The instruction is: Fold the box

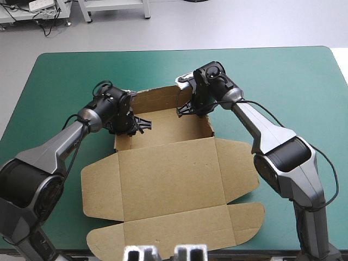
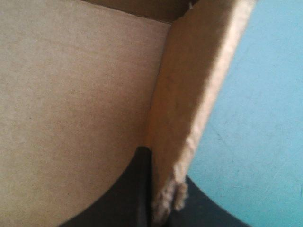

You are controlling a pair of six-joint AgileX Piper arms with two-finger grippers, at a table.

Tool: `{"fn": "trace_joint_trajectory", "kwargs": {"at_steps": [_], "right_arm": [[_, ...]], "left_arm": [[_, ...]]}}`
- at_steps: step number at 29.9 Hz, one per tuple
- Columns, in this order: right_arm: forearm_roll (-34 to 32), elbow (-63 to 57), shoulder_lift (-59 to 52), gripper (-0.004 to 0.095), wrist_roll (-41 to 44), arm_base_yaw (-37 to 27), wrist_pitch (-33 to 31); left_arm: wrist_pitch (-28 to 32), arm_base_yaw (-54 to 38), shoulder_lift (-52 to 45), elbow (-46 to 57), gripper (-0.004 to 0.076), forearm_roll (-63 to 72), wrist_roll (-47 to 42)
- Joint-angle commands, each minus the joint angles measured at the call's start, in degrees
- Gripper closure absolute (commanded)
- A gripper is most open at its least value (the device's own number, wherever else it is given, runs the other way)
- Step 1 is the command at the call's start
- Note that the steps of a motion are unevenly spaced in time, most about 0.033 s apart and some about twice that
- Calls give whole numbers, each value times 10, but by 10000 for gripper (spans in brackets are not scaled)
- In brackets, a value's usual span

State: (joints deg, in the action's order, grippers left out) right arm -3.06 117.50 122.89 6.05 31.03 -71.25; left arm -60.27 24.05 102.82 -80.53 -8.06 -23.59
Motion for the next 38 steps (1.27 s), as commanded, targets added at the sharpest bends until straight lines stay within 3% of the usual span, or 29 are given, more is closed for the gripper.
{"fn": "trace_joint_trajectory", "kwargs": {"at_steps": [1, 5, 22, 25, 31, 33, 38], "right_arm": [[21, 17, -26, 931, -32, 12, -7], [24, 17, -26, 931, -32, 10, -7], [47, 17, -26, 912, -46, 4, -7], [43, 17, -31, 785, -66, 4, -7], [14, 17, -50, 276, -50, -2, -7], [23, 17, -55, 222, -44, -7, -7], [71, 17, -56, 231, -44, -25, -7]], "left_arm": [[59, 45, -20, -26, 734, -21, -17], [75, 50, -7, -26, 734, 15, -74], [17, 50, 1, -68, 711, 12, -77], [-23, 48, 1, -87, 649, -22, -77], [-86, 19, 0, -129, 433, -30, -65], [-95, 9, 0, -138, 365, -13, -40], [-105, -9, 0, -139, 269, 22, -11]]}}
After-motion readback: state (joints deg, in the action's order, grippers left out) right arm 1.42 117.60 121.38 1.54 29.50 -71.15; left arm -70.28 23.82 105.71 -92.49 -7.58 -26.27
